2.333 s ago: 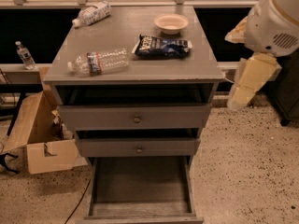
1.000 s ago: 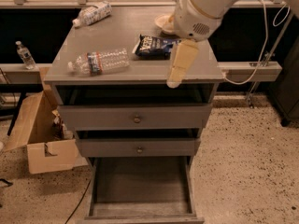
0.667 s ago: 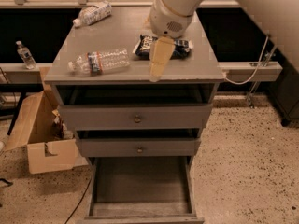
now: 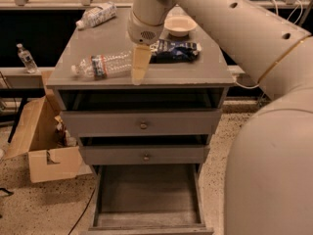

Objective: Place water bottle into bottom drawer

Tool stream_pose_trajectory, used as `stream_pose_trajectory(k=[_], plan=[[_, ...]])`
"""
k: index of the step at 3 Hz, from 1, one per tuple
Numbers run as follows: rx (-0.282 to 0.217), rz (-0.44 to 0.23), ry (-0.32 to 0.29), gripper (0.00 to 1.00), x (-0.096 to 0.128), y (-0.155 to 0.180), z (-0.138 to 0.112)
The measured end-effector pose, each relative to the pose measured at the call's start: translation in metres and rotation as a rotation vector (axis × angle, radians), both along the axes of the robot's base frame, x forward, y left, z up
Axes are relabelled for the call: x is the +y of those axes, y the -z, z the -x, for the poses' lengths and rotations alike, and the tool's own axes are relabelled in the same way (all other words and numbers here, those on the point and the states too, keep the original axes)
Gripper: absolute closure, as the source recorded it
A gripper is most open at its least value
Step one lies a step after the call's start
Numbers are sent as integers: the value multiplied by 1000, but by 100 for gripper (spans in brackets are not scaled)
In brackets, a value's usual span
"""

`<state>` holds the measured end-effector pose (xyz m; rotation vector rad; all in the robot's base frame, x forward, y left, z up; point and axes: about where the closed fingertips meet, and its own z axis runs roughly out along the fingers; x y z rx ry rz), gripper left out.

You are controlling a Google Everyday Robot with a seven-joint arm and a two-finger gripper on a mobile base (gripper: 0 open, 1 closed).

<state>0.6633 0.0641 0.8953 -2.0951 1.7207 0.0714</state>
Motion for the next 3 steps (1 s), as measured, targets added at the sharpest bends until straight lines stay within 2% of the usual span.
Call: stream_pose_trajectory(k=[2, 3], plan=[[28, 20, -15, 0, 34, 27, -19], [41, 38, -35, 0, 41, 33, -23]])
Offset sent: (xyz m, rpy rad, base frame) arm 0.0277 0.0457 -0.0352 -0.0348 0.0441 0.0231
